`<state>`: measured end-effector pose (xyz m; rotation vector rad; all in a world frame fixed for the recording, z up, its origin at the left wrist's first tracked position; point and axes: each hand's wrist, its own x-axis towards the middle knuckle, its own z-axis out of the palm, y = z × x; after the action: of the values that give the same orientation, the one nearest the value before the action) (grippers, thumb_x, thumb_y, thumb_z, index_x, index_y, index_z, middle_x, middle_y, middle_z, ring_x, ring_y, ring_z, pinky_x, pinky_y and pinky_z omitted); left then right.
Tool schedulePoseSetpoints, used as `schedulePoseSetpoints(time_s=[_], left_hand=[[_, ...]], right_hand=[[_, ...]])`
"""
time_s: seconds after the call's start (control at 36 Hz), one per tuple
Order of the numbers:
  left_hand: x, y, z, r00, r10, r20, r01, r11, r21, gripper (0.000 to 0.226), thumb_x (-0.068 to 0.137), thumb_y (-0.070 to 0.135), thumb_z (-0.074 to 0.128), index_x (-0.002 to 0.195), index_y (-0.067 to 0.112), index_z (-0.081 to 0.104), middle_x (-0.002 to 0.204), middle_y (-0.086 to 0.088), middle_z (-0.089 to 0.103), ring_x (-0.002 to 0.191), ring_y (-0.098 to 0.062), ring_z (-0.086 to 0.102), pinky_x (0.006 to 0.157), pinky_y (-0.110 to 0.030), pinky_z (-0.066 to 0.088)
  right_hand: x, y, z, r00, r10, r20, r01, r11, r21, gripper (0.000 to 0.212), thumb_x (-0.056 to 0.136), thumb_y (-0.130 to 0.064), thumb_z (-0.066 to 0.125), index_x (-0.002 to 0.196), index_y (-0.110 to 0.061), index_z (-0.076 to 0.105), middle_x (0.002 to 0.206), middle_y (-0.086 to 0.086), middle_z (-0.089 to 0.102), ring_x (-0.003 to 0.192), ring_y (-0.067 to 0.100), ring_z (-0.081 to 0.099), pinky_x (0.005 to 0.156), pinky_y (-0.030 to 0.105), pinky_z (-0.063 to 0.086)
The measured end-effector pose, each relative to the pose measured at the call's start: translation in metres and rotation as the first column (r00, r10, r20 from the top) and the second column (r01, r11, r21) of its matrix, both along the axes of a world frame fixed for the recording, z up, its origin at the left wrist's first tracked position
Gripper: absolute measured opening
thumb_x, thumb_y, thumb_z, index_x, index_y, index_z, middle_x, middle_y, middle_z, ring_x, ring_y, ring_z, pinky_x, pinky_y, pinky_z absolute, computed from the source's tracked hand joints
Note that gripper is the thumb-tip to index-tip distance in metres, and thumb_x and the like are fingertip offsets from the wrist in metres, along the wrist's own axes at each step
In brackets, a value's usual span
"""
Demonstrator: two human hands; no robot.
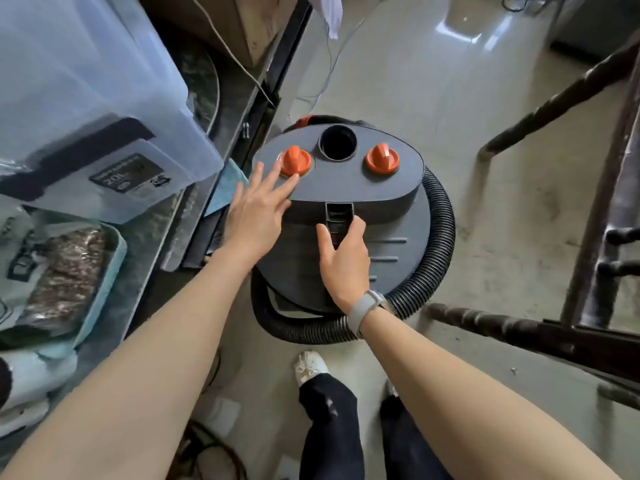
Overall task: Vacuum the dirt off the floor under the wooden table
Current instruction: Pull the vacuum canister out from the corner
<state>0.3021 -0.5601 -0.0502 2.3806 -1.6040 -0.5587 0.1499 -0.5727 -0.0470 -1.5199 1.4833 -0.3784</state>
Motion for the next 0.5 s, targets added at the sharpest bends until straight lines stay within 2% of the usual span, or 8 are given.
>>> schedulePoseSetpoints(time_s=[0.11, 0.22, 0.39, 0.5], left_hand=[[0.027, -0.003, -0.003, 1.0, 0.025, -0.002, -0.025, 0.999, -0.026, 0.048, 0.099, 0.012, 0.045, 0.144, 0.026, 0.039, 0.157, -0.003, 0.024, 0.147, -0.031, 0.011, 0.115, -0.053, 0.018], [0.044, 0.0, -0.007, 0.998, 0.055, 0.009, -0.054, 0.996, -0.066, 0.045, 0.098, 0.01, 0.046, 0.141, 0.022, 0.045, 0.153, -0.007, 0.032, 0.144, -0.035, 0.018, 0.11, -0.056, 0.028], [0.044, 0.001, -0.004, 0.996, 0.088, -0.014, -0.089, 0.995, -0.04, 0.044, 0.099, 0.018, 0.045, 0.143, 0.022, 0.042, 0.156, -0.006, 0.026, 0.147, -0.03, 0.011, 0.113, -0.054, 0.024], [0.022, 0.0, 0.002, 0.978, 0.187, -0.096, -0.192, 0.981, -0.043, 0.045, 0.099, 0.021, 0.045, 0.144, 0.016, 0.04, 0.157, -0.01, 0.022, 0.148, -0.028, 0.004, 0.117, -0.051, 0.017]], right_hand=[[0.03, 0.003, 0.0, 0.997, -0.032, 0.067, 0.029, 0.999, 0.039, 0.046, 0.097, -0.033, 0.05, 0.132, -0.009, 0.034, 0.128, 0.009, 0.056, 0.113, 0.031, 0.055, 0.087, 0.03, 0.04], [0.051, 0.007, 0.0, 0.991, -0.039, 0.127, 0.027, 0.995, 0.091, 0.049, 0.098, -0.03, 0.049, 0.137, -0.008, 0.03, 0.135, 0.009, 0.051, 0.119, 0.029, 0.052, 0.095, 0.032, 0.039], [0.053, 0.006, 0.002, 0.989, -0.01, 0.149, -0.007, 0.994, 0.113, 0.052, 0.097, -0.028, 0.05, 0.14, -0.006, 0.03, 0.141, 0.011, 0.045, 0.125, 0.027, 0.047, 0.1, 0.031, 0.038], [0.029, -0.005, 0.007, 0.986, 0.158, 0.059, -0.161, 0.986, 0.053, 0.046, 0.098, -0.032, 0.047, 0.138, -0.011, 0.039, 0.135, 0.007, 0.047, 0.122, 0.021, 0.047, 0.098, 0.029, 0.038]])
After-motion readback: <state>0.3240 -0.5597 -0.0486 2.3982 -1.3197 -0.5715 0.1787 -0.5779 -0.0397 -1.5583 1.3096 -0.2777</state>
